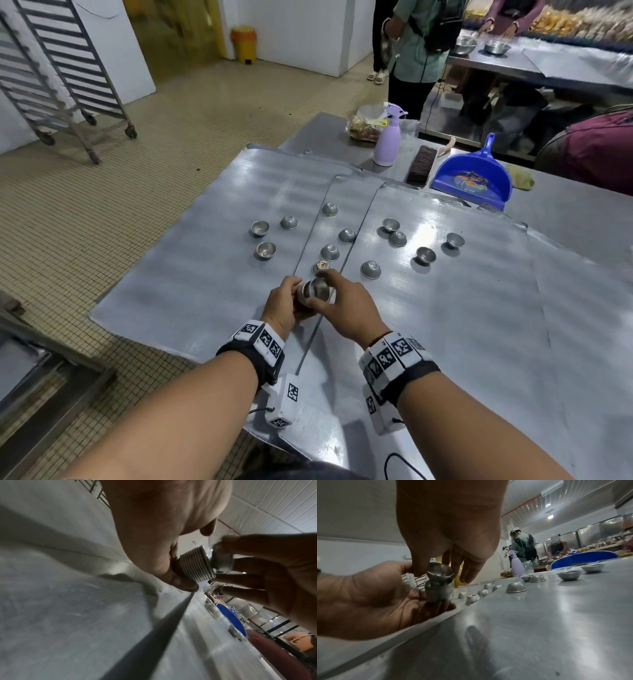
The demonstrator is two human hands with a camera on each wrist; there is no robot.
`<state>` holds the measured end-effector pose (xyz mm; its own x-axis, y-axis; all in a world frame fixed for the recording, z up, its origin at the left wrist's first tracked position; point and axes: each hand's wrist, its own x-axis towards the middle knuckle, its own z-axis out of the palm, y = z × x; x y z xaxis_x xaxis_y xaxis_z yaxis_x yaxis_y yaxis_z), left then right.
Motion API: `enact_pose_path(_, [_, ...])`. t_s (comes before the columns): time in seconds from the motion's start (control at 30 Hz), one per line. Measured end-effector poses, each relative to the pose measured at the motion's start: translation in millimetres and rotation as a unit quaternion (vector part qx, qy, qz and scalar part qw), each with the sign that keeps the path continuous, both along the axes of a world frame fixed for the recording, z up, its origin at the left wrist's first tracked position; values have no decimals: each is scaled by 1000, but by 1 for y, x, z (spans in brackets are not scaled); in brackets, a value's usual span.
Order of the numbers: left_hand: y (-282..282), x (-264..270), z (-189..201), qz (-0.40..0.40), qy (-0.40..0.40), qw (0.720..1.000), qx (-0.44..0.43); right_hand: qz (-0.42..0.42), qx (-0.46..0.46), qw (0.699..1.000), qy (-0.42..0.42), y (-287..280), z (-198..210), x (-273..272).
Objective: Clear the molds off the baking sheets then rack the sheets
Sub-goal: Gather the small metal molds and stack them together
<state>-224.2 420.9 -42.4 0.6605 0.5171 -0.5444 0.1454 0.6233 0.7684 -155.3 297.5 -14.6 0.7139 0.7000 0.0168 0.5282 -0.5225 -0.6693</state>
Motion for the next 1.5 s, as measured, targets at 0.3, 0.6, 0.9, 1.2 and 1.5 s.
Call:
enact_pose_path(0.3, [2, 1, 0, -16, 15, 1000, 4, -4, 0, 1000, 2, 2, -14, 2])
enact_pose_path(0.6, [9, 1, -21, -49, 54, 995, 68, -123, -46, 991, 30, -37, -29, 43])
enact_pose_path(0.9, [10, 1, -35, -66, 66, 988, 127, -125, -196, 970, 63, -36, -28, 125])
enact_pose_path(1.2, [14, 3, -39, -69, 59, 989, 120, -101, -218, 970, 27, -19, -29, 119])
enact_pose_path(1.5, [13, 4, -34, -71, 63, 988, 122, -131, -117, 984, -15, -31, -40, 92])
